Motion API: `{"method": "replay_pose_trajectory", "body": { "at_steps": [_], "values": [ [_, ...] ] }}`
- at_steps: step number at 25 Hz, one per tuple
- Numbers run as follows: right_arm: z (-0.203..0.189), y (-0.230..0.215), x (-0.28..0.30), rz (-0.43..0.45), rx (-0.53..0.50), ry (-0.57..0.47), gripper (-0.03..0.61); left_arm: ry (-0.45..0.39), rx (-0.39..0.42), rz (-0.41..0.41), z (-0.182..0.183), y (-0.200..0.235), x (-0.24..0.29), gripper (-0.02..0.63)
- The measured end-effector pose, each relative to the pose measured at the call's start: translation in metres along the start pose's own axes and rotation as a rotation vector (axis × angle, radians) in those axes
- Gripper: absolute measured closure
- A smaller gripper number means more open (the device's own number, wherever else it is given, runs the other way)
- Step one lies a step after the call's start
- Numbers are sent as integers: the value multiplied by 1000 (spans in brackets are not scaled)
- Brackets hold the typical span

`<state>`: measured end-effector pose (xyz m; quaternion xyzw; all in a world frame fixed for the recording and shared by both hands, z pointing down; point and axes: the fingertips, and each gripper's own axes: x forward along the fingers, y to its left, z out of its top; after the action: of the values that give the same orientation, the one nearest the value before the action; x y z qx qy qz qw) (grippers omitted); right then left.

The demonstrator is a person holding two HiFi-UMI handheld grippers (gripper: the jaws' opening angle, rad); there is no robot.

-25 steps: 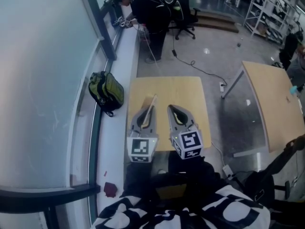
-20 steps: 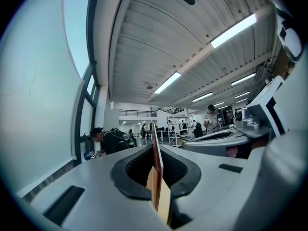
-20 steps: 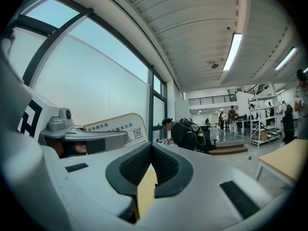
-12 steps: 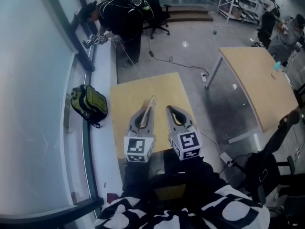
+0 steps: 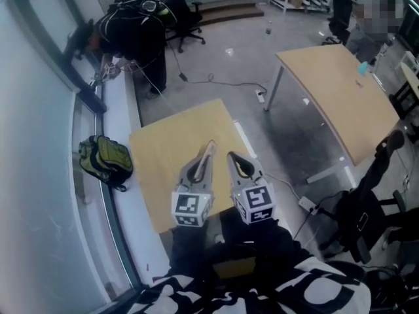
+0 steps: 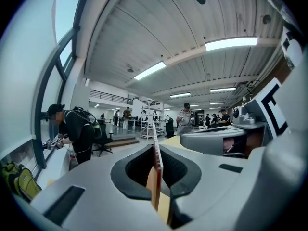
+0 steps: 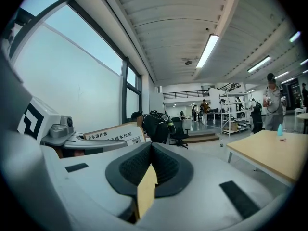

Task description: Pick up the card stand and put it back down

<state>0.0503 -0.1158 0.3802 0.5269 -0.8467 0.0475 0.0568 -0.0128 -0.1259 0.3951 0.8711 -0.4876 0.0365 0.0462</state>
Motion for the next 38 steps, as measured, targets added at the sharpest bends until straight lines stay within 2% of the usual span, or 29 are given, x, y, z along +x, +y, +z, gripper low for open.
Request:
{"method": "replay_pose_trajectory", "body": {
  "at_steps": [10,16,22,33,38],
  "values": [
    [-40,-40,27,-85,56,106,558,111,-61,-117,-53,6,55,594],
    [-58,-62,55,-119,92,154,558,136,-90,-167,-70,23,90,594],
    [-82,-81,90,-108,136,196,558,165,-58,-217,-92,41,134,594],
    [-115,-106,140,-141,179,305,558,248,-13,-215,-136,122,184,594],
    [-126,-102,167,-116,192,341,558,280,6,-212,-145,161,195,594]
  ]
}}
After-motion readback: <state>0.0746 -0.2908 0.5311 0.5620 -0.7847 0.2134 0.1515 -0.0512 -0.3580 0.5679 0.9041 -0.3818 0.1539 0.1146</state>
